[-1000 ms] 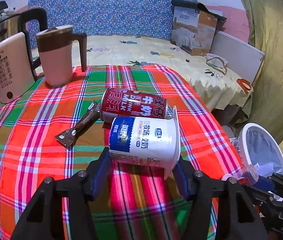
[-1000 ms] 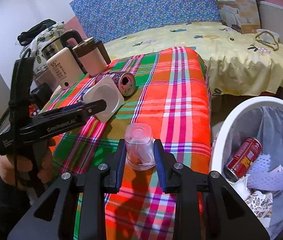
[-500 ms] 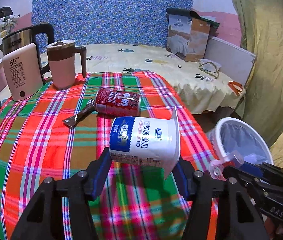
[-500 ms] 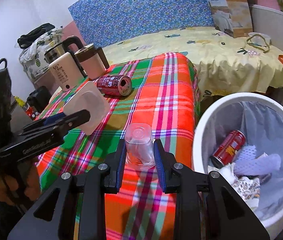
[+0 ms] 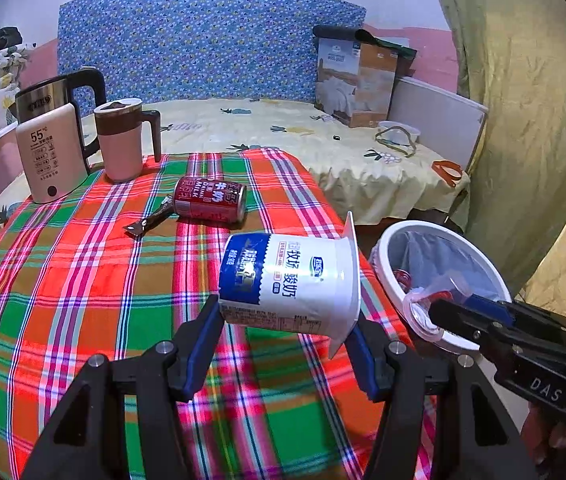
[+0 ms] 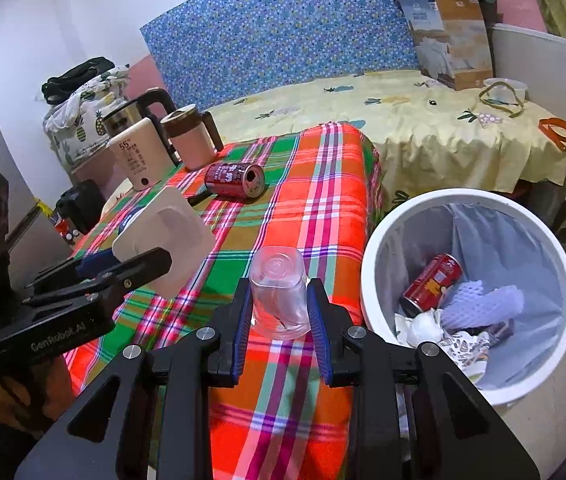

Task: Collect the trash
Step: 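Carry the clear cup and yogurt cup over the white bin and release both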

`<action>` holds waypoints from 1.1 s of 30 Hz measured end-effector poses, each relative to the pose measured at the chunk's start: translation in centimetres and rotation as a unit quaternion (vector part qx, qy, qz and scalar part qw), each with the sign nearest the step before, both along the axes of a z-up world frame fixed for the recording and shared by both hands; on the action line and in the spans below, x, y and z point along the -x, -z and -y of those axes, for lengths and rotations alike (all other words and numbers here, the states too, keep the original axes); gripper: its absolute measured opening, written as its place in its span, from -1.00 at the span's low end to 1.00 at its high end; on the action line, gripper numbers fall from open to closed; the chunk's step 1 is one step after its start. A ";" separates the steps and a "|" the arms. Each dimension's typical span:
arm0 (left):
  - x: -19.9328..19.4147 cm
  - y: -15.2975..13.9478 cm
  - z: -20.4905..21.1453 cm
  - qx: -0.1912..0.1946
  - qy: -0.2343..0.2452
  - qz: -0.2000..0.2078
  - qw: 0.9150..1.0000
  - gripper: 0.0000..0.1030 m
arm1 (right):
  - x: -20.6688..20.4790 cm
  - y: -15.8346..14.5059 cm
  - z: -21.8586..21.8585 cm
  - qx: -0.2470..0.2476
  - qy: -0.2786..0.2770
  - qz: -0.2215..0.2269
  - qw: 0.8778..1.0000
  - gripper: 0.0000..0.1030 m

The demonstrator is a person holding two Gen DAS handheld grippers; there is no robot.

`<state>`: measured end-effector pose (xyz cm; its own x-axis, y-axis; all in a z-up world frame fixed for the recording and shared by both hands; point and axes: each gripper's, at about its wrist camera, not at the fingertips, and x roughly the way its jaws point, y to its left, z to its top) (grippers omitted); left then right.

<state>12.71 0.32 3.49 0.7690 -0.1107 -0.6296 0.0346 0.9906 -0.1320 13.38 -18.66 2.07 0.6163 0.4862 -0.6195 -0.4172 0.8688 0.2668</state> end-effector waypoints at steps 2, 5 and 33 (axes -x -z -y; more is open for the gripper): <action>0.4 -0.1 0.3 0.000 0.003 0.001 1.000 0.17 | 0.4 -0.1 0.3 0.000 0.002 0.002 1.000 -0.42; 0.9 -0.2 0.7 -0.001 0.006 0.001 1.000 0.17 | 0.8 -0.2 0.8 -0.003 0.005 0.006 1.000 -0.42; -2.3 0.3 9.9 0.003 0.111 -0.014 0.994 0.17 | 0.0 1.1 9.4 -0.008 0.116 -0.009 0.993 -0.41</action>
